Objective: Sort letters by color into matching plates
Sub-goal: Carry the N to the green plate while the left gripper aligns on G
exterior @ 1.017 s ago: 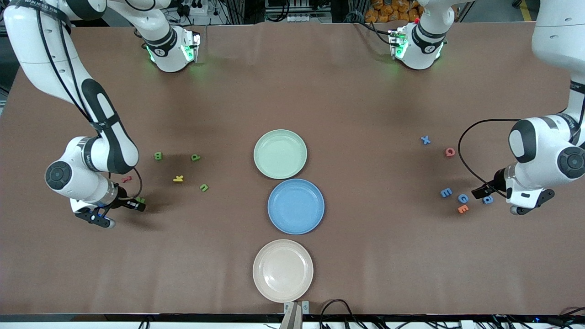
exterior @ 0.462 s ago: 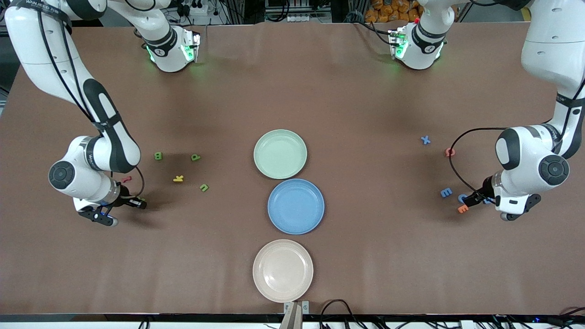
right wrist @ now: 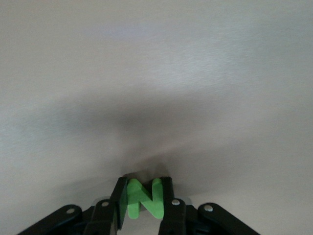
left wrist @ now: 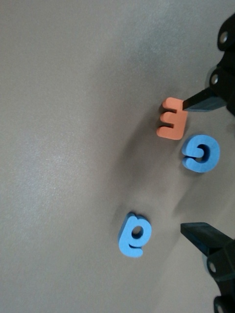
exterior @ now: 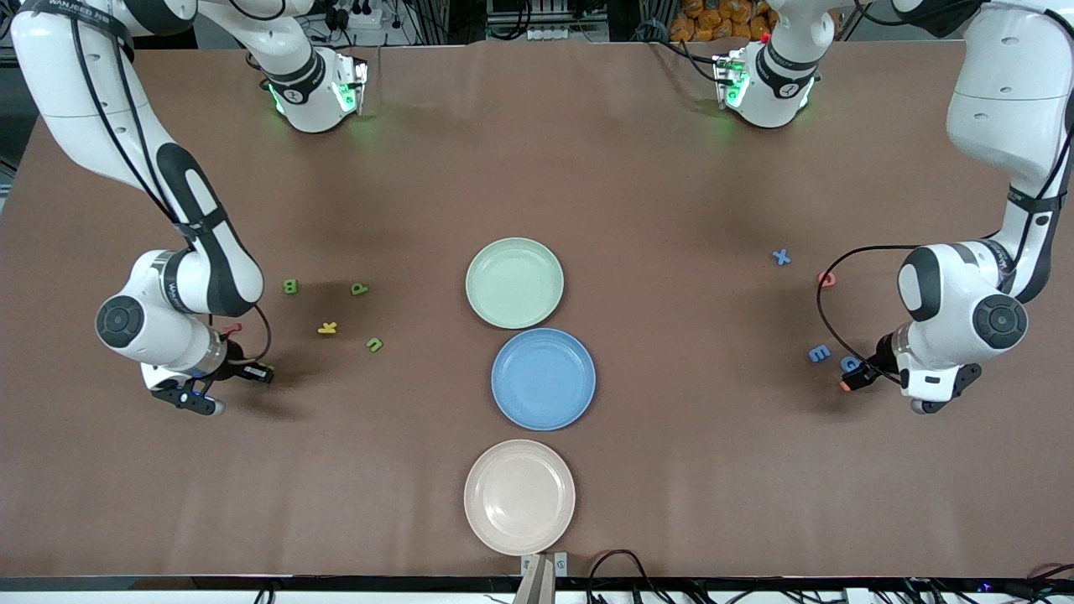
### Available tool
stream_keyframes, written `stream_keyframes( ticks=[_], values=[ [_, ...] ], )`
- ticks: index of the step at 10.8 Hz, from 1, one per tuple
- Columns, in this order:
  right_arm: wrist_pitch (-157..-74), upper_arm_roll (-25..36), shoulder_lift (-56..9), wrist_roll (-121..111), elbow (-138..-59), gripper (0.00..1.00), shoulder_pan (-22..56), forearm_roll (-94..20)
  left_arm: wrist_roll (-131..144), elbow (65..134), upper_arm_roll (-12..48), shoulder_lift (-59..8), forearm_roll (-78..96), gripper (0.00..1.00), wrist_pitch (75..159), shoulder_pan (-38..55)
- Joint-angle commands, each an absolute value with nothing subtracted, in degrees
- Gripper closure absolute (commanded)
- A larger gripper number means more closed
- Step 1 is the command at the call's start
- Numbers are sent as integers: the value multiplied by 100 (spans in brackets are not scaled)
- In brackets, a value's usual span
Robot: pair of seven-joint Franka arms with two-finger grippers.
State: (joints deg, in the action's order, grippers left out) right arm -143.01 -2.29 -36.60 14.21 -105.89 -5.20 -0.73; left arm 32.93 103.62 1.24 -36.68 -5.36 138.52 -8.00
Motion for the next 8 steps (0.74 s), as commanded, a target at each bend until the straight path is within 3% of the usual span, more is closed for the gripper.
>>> stream_keyframes(
  ticks=[1, 5, 8],
  values=[
    [-13871, -535, -3324, 1503, -10539, 100, -554, -9, 3551, 10257, 132, -3814, -668, 0, 14027, -773],
    [-12694, -1071, -2883, 2055, -9933, 100, -493, 0, 3682, 10266, 176, -3850, -615, 0, 14027, -721],
    [-12568, -1536, -2830, 2827, -9739, 100, -150, 148, 3885, 10266, 220, -3832, -607, 0, 14019, -686]
  ],
)
